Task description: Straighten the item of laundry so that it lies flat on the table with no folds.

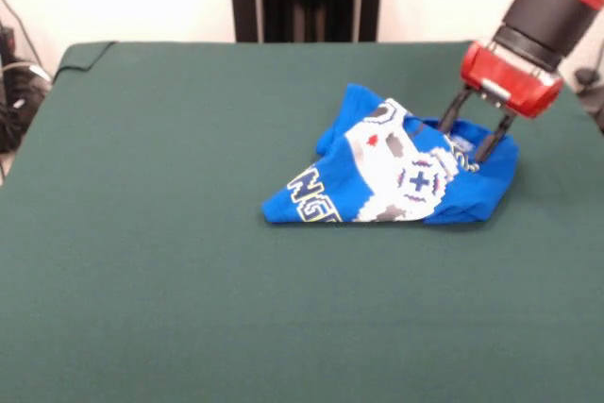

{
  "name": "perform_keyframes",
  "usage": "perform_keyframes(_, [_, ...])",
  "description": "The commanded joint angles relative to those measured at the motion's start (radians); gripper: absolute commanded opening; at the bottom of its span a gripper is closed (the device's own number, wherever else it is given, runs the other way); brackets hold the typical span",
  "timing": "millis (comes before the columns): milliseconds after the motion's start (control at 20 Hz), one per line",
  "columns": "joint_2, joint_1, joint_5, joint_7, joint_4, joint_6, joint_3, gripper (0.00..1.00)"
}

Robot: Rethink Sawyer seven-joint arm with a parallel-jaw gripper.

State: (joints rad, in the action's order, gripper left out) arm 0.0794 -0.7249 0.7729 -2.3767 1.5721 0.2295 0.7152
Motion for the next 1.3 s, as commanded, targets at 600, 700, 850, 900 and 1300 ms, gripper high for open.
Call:
perform_keyframes(600, [-0.235, -0.116, 0.121, -0.425, -0.128, 0.060, 0.117, 1.00])
perform_keyframes(700, [-0.240, -0.114, 0.133, -0.441, -0.139, 0.044, 0.087, 1.00])
perform_keyframes(850, [-0.236, -0.118, 0.144, -0.459, -0.141, 0.039, 0.061, 1.00])
perform_keyframes(900, [-0.226, -0.115, 0.144, -0.452, -0.136, 0.032, 0.044, 1.00])
perform_keyframes(1300, [0.033, 0.001, 0.098, -0.291, 0.037, 0.009, -0.255, 1.00])
